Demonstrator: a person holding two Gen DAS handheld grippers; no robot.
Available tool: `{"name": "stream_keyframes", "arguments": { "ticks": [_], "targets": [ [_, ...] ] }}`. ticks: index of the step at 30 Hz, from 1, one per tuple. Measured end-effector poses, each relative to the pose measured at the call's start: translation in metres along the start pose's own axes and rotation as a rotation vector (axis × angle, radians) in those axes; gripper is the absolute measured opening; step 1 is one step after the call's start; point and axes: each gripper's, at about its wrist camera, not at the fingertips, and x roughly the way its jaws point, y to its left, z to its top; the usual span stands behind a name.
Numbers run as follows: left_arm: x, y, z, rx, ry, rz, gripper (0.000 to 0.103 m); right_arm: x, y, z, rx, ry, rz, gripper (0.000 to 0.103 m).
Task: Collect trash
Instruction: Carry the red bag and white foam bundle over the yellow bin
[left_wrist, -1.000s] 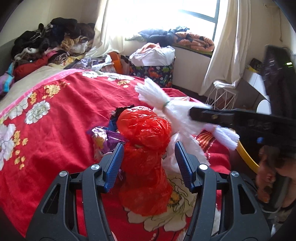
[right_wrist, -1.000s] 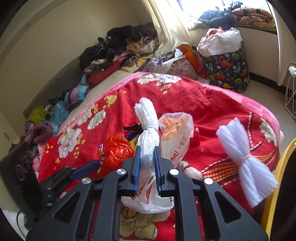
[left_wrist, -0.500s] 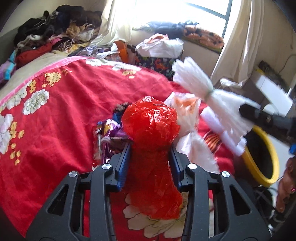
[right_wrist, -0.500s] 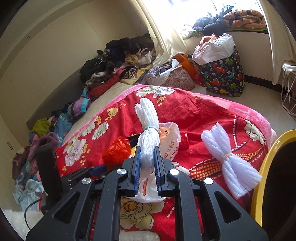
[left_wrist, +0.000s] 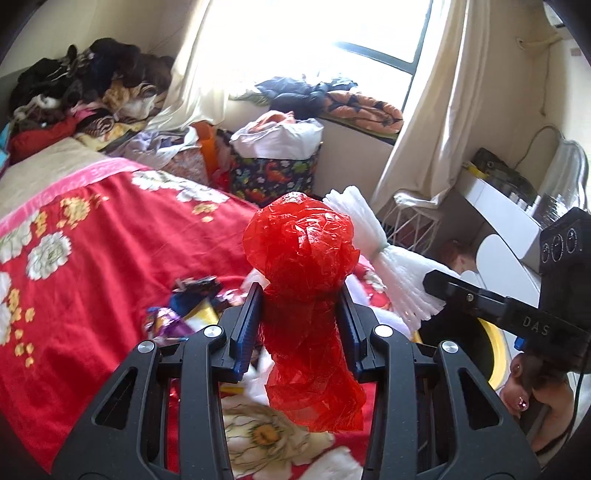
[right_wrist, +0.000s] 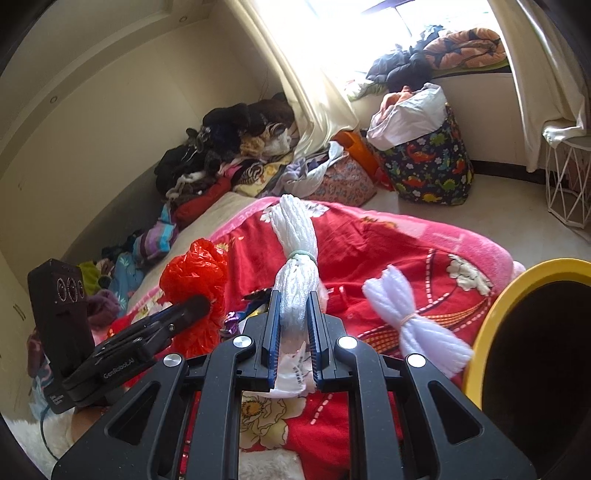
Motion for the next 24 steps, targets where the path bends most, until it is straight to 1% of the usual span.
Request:
{"name": "stream_keyframes", "arguments": {
  "ticks": [7, 24],
  "targets": [
    [0.008, -0.028, 0.005, 0.041, 0.003, -0.042, 0.032, -0.021, -0.02, 0.001, 0.033, -0.034, -0.025, 0.014],
    [0.026, -0.095, 0.002, 0.15, 0.015, -0.15, 0.032, -0.07, -0.072, -0.001, 0.139, -0.113, -0.129, 0.014]
  ]
}}
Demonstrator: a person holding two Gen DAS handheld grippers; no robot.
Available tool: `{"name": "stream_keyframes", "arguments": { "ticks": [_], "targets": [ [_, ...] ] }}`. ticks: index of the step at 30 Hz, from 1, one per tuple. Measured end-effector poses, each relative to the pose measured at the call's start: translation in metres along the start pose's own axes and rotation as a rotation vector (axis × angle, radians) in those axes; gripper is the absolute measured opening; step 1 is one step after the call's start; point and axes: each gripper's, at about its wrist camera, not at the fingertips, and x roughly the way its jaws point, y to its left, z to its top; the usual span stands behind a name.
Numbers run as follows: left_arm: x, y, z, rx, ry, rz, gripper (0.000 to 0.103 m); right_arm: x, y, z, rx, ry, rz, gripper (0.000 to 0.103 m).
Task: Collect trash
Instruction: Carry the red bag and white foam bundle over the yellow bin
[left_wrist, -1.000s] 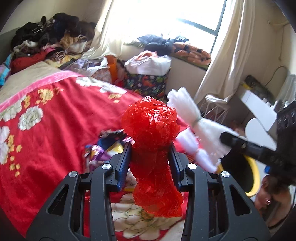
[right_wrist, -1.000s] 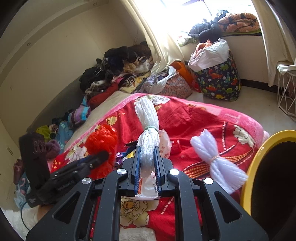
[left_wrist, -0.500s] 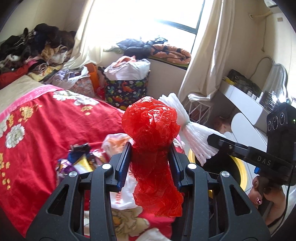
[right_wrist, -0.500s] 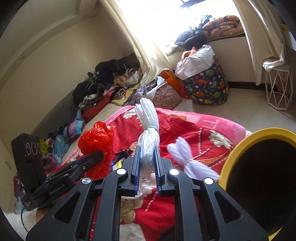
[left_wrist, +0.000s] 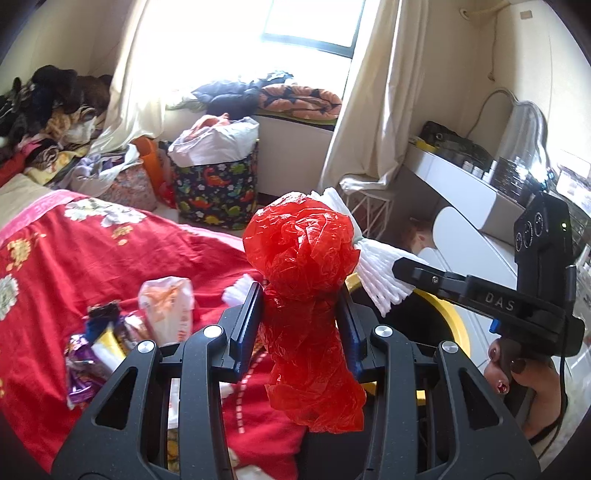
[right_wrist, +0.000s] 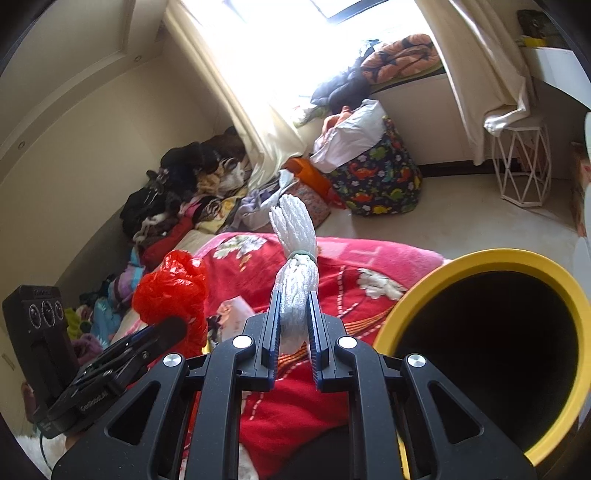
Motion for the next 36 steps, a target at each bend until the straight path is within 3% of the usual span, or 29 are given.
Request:
{"name": "stream_keyframes", "arguments": {
  "ticks": [16, 36],
  "targets": [
    [0.022, -0.041, -0.003, 0.058, 0.031, -0.057, 0.032, -0.027, -0.051, -0.003, 0.107, -0.032, -0.086, 0.013],
    [0.062, -0.077, -0.016, 0.095, 0.107, -0.104, 0.032, -0.036, -0.113, -0.02, 0.257, 0.023, -0.19, 0.013]
  ]
}}
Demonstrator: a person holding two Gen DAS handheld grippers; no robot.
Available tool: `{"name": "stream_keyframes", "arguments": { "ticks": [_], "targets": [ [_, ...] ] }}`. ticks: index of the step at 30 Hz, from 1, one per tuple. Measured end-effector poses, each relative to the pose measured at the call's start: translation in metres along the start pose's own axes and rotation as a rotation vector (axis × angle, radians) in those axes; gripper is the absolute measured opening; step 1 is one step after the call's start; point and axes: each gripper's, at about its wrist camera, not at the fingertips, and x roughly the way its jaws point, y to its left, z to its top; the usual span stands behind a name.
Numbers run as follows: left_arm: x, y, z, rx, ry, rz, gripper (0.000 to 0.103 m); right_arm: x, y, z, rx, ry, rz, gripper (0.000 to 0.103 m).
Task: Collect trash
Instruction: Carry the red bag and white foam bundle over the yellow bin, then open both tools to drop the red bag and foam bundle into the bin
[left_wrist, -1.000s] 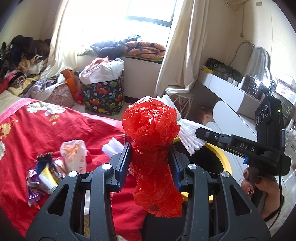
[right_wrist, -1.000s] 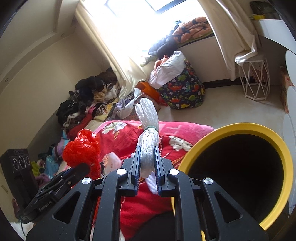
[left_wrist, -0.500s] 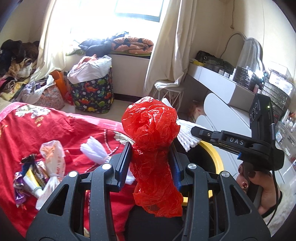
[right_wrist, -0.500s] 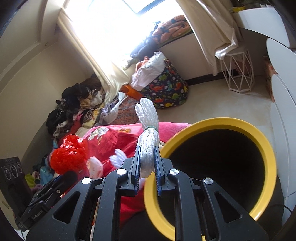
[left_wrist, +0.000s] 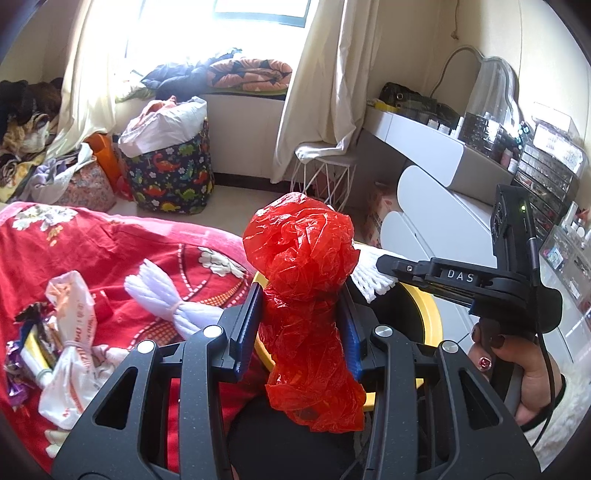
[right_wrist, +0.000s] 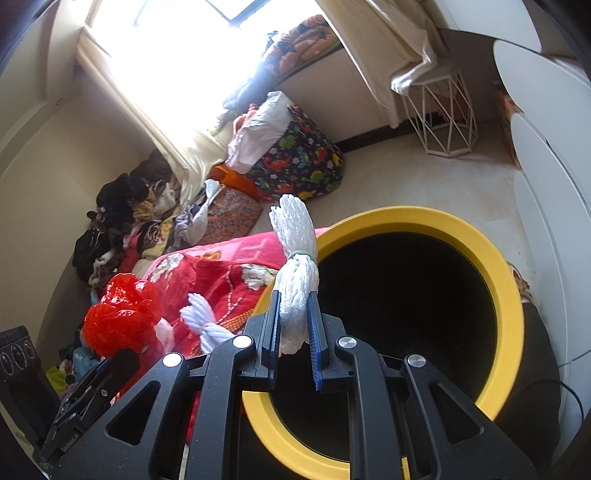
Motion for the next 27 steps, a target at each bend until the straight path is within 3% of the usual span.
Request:
{"name": "stream_keyframes", "arguments": {
  "ticks": [10, 13, 15, 16, 17, 19, 23, 27],
  "targets": [
    [0.03, -0.01, -0.002, 0.001, 0.047, -0.023, 0.032, -0.001, -0.023, -0.003, 0.05, 0.026, -0.041, 0.014],
    [0.04, -0.013, -0.002, -0.003, 0.055, -0.037, 0.032, -0.002, -0.029, -0.001, 0.069, 0.028, -0.063, 0.018],
    [0.047, -0.014, -0.001, -0.006, 0.058, -0.04, 0.035, -0.004, -0.035, -0.001, 0.094, 0.028, -0.073, 0.032],
    [0.05, -0.015, -0.001, -0.006, 0.062, -0.043, 0.046, -0.005, -0.039, -0.001, 0.111, 0.025, -0.074, 0.048],
    [0.053, -0.014, 0.0, -0.009, 0.064, -0.039, 0.062, -0.006, -0.041, -0.001, 0.122, 0.019, -0.077, 0.053],
    [0.053, -0.012, -0.001, -0.015, 0.05, -0.029, 0.08, -0.009, -0.042, -0.001, 0.123, 0.01, -0.079, 0.053],
    [0.043, -0.007, -0.003, -0.016, 0.02, 0.009, 0.092, -0.014, -0.035, 0.0, 0.097, -0.03, -0.075, 0.066],
    [0.028, -0.003, -0.004, -0.007, -0.018, 0.04, 0.092, -0.017, -0.021, 0.0, 0.046, -0.057, -0.066, 0.067]
  ]
}}
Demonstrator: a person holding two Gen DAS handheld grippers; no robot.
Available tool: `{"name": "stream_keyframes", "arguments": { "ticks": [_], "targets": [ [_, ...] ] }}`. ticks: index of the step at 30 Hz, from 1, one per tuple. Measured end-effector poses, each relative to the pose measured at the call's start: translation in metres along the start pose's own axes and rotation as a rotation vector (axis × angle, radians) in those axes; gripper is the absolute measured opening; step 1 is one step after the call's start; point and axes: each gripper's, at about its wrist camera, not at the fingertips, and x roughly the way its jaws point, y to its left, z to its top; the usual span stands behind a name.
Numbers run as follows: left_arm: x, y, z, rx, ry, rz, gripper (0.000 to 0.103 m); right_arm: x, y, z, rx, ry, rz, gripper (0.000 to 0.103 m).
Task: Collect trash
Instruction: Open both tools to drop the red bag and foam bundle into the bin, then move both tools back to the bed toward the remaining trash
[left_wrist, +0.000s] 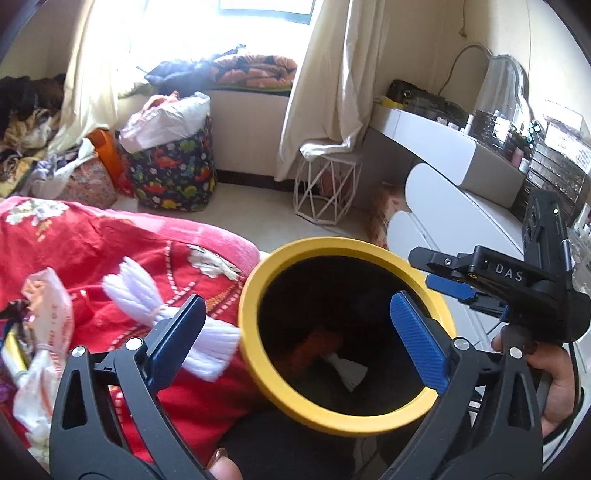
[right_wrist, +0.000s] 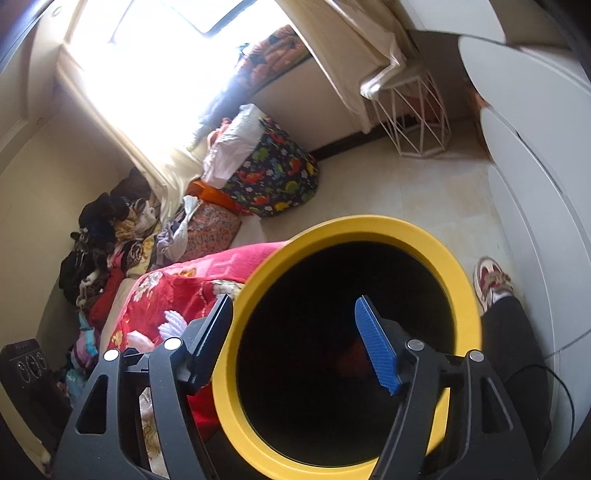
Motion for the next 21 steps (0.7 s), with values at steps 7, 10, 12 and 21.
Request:
{"name": "stream_keyframes", "arguments": {
  "ticks": [7, 10, 12, 21],
  "targets": [
    [-0.024, 0.015, 0.004, -0.014, -0.062, 0.05, 0.092, -0.007, 0.028, -0.003, -0.102, -0.054, 0.035, 0.074],
    [-0.032, 0.021, 0.005, -0.021, -0.084, 0.069, 0.092, -0.011, 0.042, -0.006, -0.152, -0.076, 0.052, 0.076],
    [-0.038, 0.027, 0.005, -0.027, -0.096, 0.079, 0.092, -0.014, 0.051, -0.008, -0.182, -0.088, 0.063, 0.077],
    [-0.059, 0.053, 0.006, -0.07, -0.133, 0.119, 0.092, -0.012, 0.091, -0.022, -0.299, -0.093, 0.097, 0.082]
  ]
}}
